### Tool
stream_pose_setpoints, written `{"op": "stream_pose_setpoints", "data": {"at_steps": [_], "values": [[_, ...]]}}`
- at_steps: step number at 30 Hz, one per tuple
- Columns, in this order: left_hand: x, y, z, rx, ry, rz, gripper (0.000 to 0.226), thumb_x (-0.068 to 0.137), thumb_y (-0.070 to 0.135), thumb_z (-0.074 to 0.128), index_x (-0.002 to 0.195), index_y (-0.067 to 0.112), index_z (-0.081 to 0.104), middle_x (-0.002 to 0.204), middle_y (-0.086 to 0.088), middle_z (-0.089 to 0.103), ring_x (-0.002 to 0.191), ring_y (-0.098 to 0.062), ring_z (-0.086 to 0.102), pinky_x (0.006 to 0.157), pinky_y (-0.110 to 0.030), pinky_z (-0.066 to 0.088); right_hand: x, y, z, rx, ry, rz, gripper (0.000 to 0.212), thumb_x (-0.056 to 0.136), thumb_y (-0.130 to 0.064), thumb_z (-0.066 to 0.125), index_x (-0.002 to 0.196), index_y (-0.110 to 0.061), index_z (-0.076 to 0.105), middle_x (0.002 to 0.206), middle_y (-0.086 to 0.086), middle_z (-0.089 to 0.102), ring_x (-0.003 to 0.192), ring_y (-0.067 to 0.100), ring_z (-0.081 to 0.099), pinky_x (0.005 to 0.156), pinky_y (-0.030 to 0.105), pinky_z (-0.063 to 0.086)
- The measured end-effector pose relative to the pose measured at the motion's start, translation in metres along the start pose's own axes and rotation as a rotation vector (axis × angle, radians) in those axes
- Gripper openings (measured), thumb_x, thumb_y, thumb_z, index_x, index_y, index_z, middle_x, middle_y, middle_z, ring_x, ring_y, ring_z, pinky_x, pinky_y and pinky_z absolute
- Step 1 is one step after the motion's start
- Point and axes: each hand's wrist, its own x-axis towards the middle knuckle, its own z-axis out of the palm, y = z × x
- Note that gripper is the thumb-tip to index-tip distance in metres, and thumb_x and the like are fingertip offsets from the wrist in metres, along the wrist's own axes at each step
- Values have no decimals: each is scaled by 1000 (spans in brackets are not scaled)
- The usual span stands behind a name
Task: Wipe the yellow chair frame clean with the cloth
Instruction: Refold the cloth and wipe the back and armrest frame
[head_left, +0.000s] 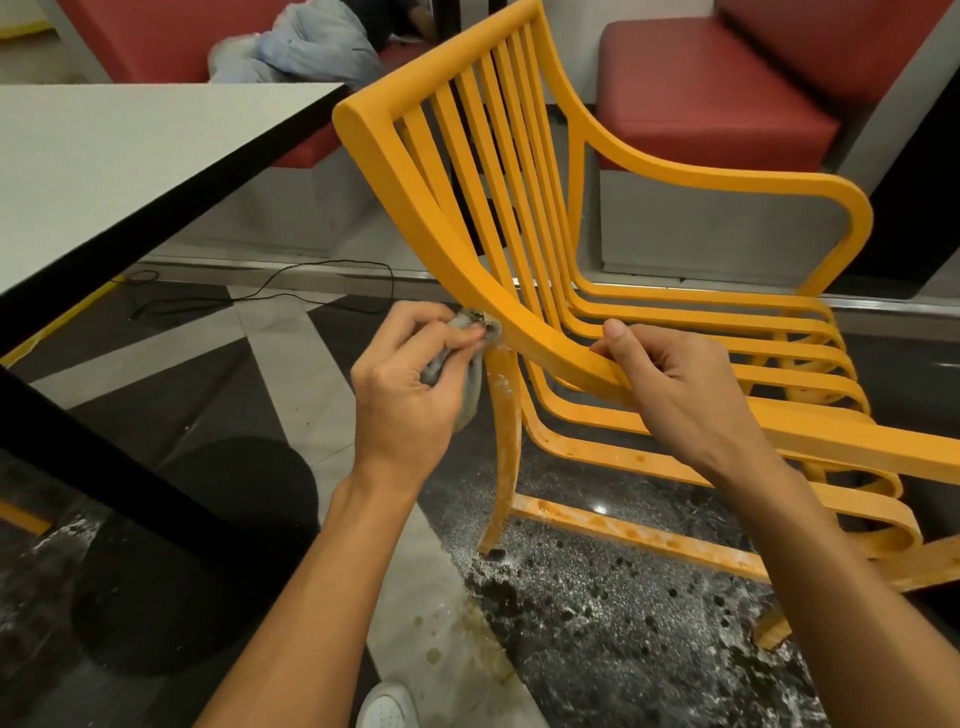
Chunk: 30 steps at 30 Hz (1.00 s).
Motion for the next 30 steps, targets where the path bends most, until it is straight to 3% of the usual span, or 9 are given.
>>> {"op": "stream_pose_setpoints", "data": {"at_steps": [6,10,14,16,19,22,26,30], "values": [[-1,1,0,43,-17,-55,6,99,5,73,104,1,75,109,-9,72,104,-18,69,92,-29,57,1,3,1,-6,10,-10,47,109,-48,41,95,-25,78,73,9,68,71,18,58,63,32,42],[-3,7,1,3,-76,-144,4,105,8,65,107,5,67,102,-2,70,97,-15,70,83,-39,60,2,2,2,-24,15,-2,47,109,-48,41,98,-24,79,76,4,70,77,15,60,67,36,48],[-5,20,-2,-85,-60,-295,7,106,11,63,112,9,61,104,4,66,102,-10,67,88,-28,57,1,3,2,-15,12,-20,48,110,-45,42,93,-19,79,73,6,68,74,14,58,60,20,40],[-9,30,-6,-137,-35,-401,10,106,14,63,116,15,59,106,12,65,103,-5,66,88,-20,54,1,3,1,-17,16,-24,48,110,-44,43,92,-18,79,69,4,66,72,13,57,58,18,38],[-15,37,-10,-225,-77,-525,21,104,18,67,122,21,56,108,16,64,103,-6,69,85,-23,58,1,3,2,-20,18,-37,52,109,-45,42,88,-12,77,66,5,63,69,15,56,57,19,38],[-18,40,-9,-207,-100,-488,28,101,14,70,126,16,59,115,13,66,108,-7,69,88,-23,59,2,4,2,-25,26,-45,55,109,-46,42,86,-9,75,62,5,59,65,17,54,56,19,37],[-18,40,1,-146,-3,-361,24,101,9,70,125,8,68,118,9,71,112,-8,70,93,-20,56,2,6,3,-53,38,-54,55,109,-47,42,85,-10,75,58,1,56,62,15,53,54,17,35],[-20,29,12,-131,73,-306,21,100,7,73,121,4,74,115,-5,75,113,-17,72,97,-32,59,2,6,3,-58,42,-56,54,109,-46,43,85,-10,76,56,-3,53,58,8,51,54,14,35]]}}
